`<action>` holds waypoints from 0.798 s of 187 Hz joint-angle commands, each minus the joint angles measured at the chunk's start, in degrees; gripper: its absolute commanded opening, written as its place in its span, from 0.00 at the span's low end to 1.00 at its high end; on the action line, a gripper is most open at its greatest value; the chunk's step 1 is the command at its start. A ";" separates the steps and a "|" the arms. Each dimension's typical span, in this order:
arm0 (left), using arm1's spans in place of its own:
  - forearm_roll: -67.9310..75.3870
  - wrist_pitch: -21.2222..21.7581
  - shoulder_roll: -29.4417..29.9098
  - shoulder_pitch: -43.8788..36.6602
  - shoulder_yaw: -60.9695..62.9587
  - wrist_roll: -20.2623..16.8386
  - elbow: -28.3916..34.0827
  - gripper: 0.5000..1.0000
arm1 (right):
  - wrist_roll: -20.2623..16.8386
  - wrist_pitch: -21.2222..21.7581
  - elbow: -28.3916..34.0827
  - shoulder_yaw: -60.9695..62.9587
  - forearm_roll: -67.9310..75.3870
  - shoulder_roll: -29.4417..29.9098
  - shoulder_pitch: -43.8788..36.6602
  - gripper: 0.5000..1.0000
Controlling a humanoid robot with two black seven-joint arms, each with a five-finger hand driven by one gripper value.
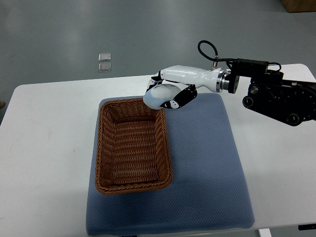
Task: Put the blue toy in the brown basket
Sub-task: 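Lift the toy with the right hand and carry it over the basket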
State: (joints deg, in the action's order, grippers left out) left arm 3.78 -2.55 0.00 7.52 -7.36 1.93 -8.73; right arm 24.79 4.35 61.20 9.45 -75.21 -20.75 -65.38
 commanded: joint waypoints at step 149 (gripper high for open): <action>0.00 0.00 0.00 0.04 0.07 0.00 0.03 1.00 | -1.24 -4.00 -10.93 8.48 12.37 4.76 6.14 0.75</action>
State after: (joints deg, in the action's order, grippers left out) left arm 3.78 -2.55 0.00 7.56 -7.39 1.93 -8.78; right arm 24.52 1.56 52.33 12.77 -67.28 -15.16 -62.38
